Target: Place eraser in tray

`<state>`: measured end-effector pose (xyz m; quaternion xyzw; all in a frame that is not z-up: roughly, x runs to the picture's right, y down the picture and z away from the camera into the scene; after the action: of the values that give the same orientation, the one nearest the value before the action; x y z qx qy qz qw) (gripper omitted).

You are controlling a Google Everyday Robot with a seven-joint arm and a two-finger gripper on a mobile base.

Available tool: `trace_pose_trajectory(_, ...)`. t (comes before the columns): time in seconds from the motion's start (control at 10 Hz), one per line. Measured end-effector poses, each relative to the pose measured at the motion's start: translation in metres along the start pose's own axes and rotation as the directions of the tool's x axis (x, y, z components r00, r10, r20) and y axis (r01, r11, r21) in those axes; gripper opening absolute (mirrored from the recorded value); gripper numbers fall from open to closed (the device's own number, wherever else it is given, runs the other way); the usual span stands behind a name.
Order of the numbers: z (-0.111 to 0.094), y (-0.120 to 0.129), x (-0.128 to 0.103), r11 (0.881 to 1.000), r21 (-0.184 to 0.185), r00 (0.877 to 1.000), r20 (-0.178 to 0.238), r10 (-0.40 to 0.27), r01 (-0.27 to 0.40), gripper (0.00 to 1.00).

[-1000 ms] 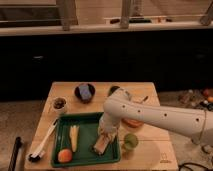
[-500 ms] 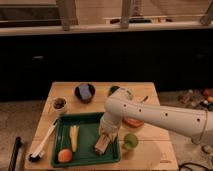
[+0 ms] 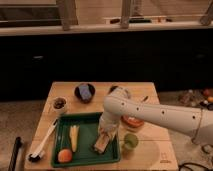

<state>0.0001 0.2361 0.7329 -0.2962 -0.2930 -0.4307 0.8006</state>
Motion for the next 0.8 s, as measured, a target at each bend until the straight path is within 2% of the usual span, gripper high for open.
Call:
trace_pose_trajectory(0.7,0.017,-0.026,0.013,1.000,-0.013,1.000,0.001,-0.014,0.014,0.01)
trace_pose_trajectory(0.8,0.022,-0.031,0.014,1.000,-0.015,1.000,0.005,-0.016,0.016,0.04)
